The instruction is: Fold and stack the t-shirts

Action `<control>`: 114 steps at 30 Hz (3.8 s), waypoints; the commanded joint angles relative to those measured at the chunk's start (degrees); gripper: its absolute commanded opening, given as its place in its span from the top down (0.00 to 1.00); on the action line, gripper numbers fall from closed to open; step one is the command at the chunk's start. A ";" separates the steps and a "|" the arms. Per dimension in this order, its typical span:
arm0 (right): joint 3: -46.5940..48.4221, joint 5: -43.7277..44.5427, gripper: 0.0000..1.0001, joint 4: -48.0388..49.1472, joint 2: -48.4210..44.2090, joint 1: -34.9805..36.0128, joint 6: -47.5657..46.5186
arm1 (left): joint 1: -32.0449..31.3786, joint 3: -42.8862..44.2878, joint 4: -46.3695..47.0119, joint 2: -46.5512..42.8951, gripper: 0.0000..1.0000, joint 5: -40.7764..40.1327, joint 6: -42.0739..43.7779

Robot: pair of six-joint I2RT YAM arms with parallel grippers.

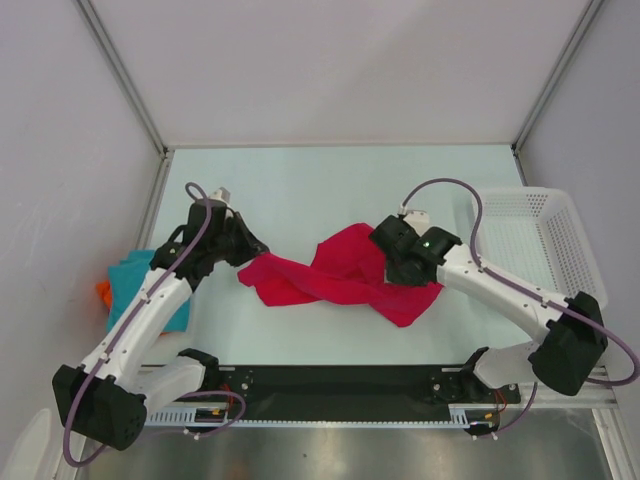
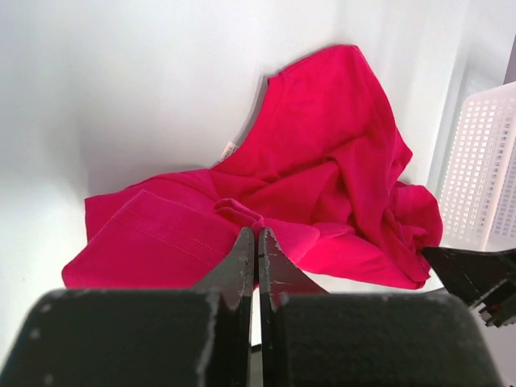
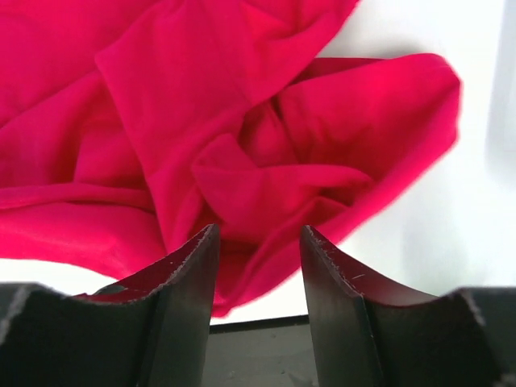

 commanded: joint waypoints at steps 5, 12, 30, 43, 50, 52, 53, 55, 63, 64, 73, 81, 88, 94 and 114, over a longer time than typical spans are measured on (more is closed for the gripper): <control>1.26 -2.28 0.50 4.30 3.47 0.69 -1.68 | 2.42 -0.57 0.79 -2.27 1.00 1.19 1.85; -1.91 -4.82 0.52 6.32 3.21 0.95 -1.07 | 3.56 -1.09 0.70 -2.09 1.00 2.25 2.46; -5.43 -0.26 1.00 -7.90 -3.21 16.42 17.01 | 4.35 -3.99 4.83 0.81 1.00 5.59 3.08; -3.76 5.45 1.00 -17.40 -2.25 26.97 33.10 | 4.97 -5.75 5.27 0.11 1.00 6.03 3.52; -4.98 7.65 1.00 -23.12 -3.12 31.19 42.51 | 5.14 -7.07 5.10 -0.68 1.00 6.03 3.69; -5.69 7.48 1.00 -23.74 -3.56 32.15 44.19 | 5.32 -7.16 5.01 -0.86 1.00 5.85 3.78; -6.39 7.22 1.00 -23.83 -3.56 32.94 44.89 | 5.49 -7.50 4.92 -1.03 1.00 5.85 3.87; -7.00 6.51 1.00 -24.09 -3.39 33.56 46.39 | 5.58 -7.68 5.01 -1.30 1.00 6.03 3.87; -5.61 6.77 0.93 -22.16 1.44 34.01 45.26 | 6.20 -8.04 4.83 -1.47 1.00 6.47 4.22; -5.17 7.12 0.78 -21.20 2.06 33.57 43.42 | 6.29 -7.95 4.83 -1.48 1.00 6.47 4.31; -1.03 9.32 0.54 -17.68 6.28 29.79 36.55 | 7.52 -7.95 3.87 -2.44 1.00 6.73 4.92; -2.00 9.68 0.53 -15.39 6.98 27.50 33.13 | 8.13 -8.12 3.51 -2.88 1.00 6.82 5.19; -3.75 9.68 0.54 -11.97 7.42 25.57 30.76 | 8.48 -7.77 3.51 -2.62 1.00 7.00 5.28; -6.91 7.92 0.68 -6.61 7.86 23.63 27.85 | 8.66 -7.60 3.51 -2.79 1.00 7.09 5.36; 23.11 22.25 1.00 5.25 2.42 -13.15 -12.65 | 18.15 32.37 -3.07 19.00 1.00 12.62 6.60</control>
